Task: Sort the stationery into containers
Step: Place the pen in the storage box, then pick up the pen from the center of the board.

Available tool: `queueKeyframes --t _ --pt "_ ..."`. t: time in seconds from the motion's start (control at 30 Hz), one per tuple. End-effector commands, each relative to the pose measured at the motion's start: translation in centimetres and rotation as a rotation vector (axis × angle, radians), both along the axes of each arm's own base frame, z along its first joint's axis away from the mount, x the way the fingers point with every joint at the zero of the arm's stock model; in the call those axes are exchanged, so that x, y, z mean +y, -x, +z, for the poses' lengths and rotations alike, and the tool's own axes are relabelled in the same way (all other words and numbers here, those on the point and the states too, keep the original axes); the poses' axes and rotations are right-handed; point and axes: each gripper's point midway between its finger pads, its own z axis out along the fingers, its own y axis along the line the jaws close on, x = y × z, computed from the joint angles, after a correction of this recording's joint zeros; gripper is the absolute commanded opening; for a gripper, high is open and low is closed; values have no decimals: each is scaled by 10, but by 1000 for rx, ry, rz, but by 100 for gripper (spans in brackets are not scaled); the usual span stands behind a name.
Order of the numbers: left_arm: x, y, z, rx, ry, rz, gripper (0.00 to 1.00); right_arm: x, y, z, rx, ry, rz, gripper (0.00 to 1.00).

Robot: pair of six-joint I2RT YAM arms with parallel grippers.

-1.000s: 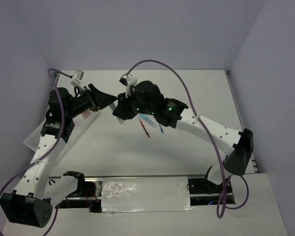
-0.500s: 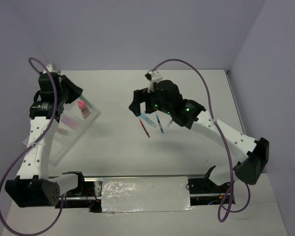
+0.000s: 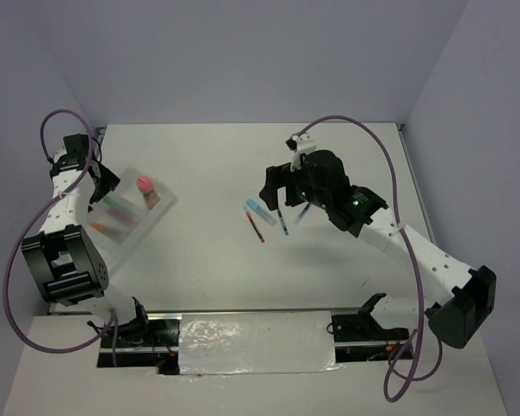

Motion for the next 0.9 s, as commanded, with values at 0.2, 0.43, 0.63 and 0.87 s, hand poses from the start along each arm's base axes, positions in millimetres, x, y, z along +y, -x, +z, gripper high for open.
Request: queueKeyframes --t 0.2,0.43,0.63,0.87 --pt "5 6 25 -57 -39 18 99 26 -37 -80 84 232 120 98" --pt "-45 16 86 -264 -83 -267 99 20 -83 -173 228 496 103 49" --pt "-71 41 91 -340 -119 -358 99 26 -88 -202 300 537 148 52" --pt "-86 44 84 -353 -72 -411 99 28 -85 -230 350 553 163 52"
